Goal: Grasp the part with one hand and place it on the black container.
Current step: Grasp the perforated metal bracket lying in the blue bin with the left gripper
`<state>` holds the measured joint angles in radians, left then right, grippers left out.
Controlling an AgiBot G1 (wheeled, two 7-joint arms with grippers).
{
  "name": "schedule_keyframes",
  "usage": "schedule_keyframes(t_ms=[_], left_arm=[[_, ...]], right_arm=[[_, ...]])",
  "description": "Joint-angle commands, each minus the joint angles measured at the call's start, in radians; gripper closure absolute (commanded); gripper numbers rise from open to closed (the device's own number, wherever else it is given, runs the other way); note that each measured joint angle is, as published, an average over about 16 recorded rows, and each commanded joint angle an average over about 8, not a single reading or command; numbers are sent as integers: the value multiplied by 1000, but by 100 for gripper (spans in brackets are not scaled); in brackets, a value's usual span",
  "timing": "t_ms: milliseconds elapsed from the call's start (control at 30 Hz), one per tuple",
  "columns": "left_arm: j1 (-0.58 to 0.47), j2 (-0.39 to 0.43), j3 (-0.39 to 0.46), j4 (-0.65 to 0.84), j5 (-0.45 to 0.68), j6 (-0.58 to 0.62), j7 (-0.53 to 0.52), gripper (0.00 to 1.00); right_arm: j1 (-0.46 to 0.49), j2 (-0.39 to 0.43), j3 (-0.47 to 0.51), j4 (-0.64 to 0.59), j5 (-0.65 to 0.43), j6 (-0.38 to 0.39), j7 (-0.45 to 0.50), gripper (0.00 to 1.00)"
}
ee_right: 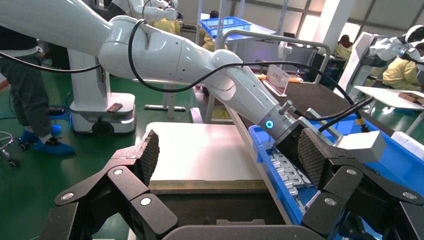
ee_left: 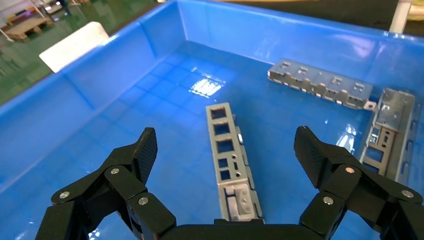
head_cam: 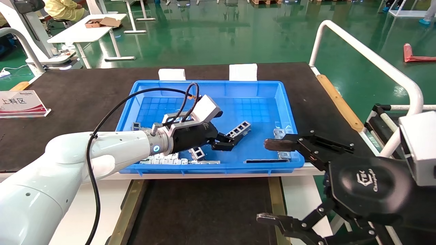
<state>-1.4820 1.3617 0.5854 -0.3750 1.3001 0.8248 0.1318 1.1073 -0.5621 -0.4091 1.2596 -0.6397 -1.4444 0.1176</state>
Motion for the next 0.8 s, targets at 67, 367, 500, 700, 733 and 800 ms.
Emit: schedule_keyframes(t_ms=[67,367,500,700,733,800], left_arm=[[-1,5,27,17,-16,-15,-1,4],[10,5,126,8,-72,-72,-44,100],[13,4,163,5,-99,-95,-57,100],[19,3,215,0,-136,-117,-66,100],[20,3,223,-1,-142,-120,-67,100],[21,3,237,-1,-155,-125,-69,100]], right_arm=[[0,0,0,0,0,0,0,15],[0,0,0,0,0,0,0,100],[0,0,0,0,0,0,0,100],[0,0,0,0,0,0,0,100],[0,0,0,0,0,0,0,100],[0,0,0,0,0,0,0,100]])
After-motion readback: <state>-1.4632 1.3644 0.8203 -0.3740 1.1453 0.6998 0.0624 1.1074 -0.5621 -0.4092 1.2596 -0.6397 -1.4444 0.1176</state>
